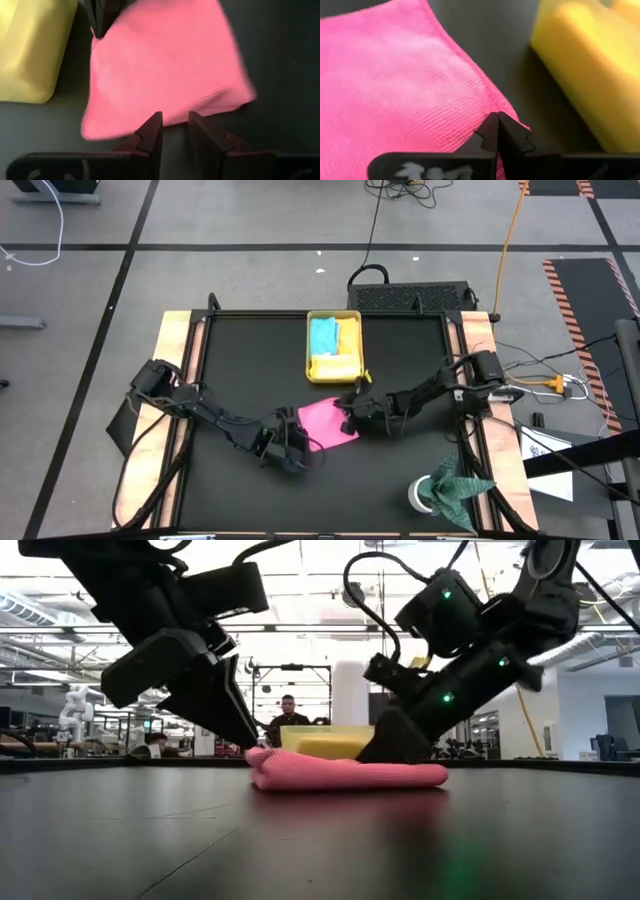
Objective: Fold microfiber towels
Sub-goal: Fold the pink towel
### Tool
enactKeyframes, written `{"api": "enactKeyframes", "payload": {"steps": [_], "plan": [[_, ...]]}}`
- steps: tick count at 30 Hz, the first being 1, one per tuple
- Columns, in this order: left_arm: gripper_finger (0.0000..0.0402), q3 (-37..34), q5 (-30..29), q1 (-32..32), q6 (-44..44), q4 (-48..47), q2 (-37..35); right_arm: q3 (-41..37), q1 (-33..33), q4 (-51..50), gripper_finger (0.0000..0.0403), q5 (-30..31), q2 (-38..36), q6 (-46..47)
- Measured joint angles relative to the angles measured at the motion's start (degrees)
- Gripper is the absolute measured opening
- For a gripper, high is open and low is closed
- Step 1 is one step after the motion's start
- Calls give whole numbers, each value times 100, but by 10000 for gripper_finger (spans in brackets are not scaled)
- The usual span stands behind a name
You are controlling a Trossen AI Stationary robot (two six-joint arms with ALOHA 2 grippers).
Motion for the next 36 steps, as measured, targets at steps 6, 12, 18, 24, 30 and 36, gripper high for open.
{"api": "enactKeyframes", "payload": {"steps": [6, 12, 18, 24, 30, 36], "plan": [[97, 0, -28, -63, -39, 358, 0, -3, 388, -721, 0, 620, -739, 3], [97, -3, 107, -147, -269, 513, 48, -3, 670, -809, 0, 408, -1047, -119], [97, -383, 95, -178, -864, 889, 50, -3, 588, -719, 0, -132, -658, -47], [97, -1255, 483, -178, -688, 3087, 50, -5, 479, -727, 0, -139, -393, -17], [97, -1711, 656, -166, -722, 4242, 52, -3, 479, -672, 0, -141, -429, -17], [97, -1729, 680, -87, -1509, 4273, 52, -3, 479, -674, 0, -144, -428, -17]]}}
